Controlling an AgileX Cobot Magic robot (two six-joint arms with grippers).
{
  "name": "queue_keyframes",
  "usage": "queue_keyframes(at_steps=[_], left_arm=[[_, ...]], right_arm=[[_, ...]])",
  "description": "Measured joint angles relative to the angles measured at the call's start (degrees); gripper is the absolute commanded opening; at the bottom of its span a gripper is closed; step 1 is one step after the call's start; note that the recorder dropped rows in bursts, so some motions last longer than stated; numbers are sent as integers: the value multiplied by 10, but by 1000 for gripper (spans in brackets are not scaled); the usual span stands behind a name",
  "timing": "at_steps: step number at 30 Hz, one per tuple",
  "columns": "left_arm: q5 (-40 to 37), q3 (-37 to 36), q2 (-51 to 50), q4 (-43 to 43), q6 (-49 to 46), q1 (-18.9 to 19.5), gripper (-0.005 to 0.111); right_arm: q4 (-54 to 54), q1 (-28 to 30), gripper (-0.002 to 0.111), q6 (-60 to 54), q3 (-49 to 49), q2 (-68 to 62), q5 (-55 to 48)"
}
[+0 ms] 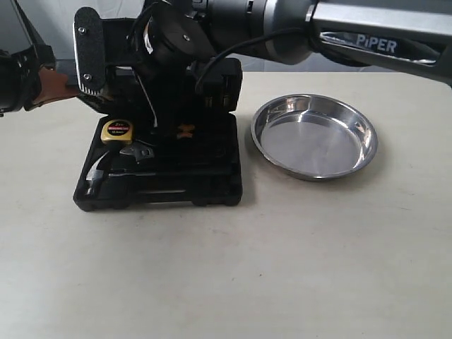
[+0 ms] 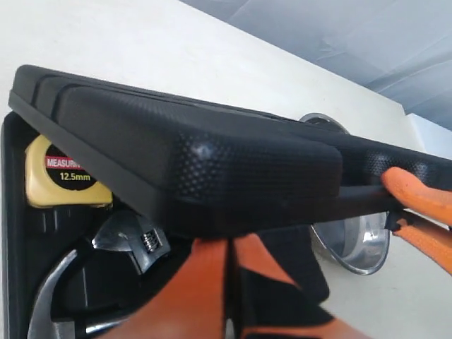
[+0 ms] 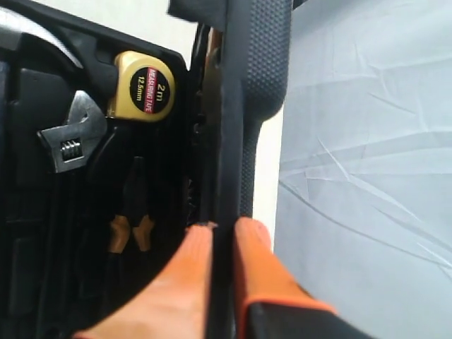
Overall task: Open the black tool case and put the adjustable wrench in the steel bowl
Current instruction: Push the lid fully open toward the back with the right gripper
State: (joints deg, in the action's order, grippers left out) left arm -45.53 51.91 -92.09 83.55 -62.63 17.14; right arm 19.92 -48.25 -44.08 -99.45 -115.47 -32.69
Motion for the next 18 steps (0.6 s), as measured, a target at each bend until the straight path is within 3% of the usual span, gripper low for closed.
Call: queue_keyframes(at_steps=[2,8,15,18], left_arm=[[-1,0,0,11,-1,0,0],[-2,0,0,29,-5,0,0],[-2,0,0,30,-6,0,0],[-2,0,0,30,-6,0,0]], right_arm=[[10,0,5,16,0,4,-4],[17,-2,50,40,0,36,-25],[26,-5,42,92,0,61,-61],[35,-5,29,123,0,65,-87]])
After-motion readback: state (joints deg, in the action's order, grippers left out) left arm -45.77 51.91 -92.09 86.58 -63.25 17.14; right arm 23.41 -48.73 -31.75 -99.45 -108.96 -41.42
